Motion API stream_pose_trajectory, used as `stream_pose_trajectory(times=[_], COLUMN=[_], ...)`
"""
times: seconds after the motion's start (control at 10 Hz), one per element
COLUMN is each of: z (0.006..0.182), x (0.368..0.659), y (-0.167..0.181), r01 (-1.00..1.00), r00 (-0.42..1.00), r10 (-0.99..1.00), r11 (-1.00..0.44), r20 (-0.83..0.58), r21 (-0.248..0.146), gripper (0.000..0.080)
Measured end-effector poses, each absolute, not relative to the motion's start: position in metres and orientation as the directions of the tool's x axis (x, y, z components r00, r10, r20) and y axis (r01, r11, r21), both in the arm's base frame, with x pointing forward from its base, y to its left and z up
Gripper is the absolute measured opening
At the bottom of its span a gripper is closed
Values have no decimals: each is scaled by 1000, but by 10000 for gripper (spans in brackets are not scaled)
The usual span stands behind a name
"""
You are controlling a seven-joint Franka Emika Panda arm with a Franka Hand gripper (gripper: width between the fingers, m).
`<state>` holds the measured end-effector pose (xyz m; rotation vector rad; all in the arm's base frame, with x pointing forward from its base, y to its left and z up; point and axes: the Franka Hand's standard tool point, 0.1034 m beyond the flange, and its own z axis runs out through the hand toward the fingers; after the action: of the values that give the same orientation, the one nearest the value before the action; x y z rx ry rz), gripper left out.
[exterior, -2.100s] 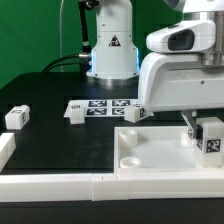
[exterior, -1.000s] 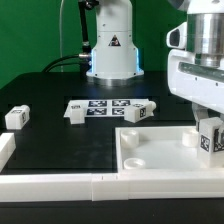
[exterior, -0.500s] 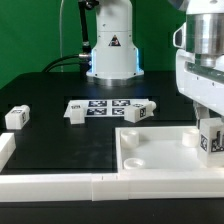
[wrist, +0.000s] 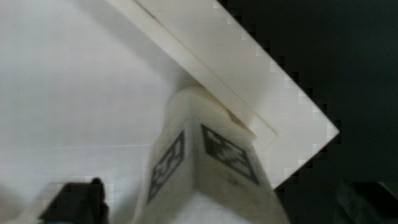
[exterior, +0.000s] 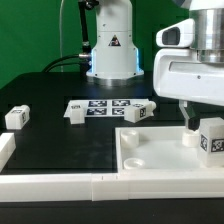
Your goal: Assemble one leg
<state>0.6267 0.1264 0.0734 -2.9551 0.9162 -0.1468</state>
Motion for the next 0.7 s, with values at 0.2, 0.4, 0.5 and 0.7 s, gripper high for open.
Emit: stream_pose_trajectory(times=[0.2,0.4,0.5,0.7], z=[73,73,73,73], x=[627,628,628,628], y=[125,121,118,117], r01=[-313,-123,-8,10], r00=[944,987,995,995], r10=[-316,-124,-8,10], r11=[-949,-992,-1000,-1000], r20=[96,102,104,103], r21=[-39,-17,2,7], gripper=[649,649,649,649])
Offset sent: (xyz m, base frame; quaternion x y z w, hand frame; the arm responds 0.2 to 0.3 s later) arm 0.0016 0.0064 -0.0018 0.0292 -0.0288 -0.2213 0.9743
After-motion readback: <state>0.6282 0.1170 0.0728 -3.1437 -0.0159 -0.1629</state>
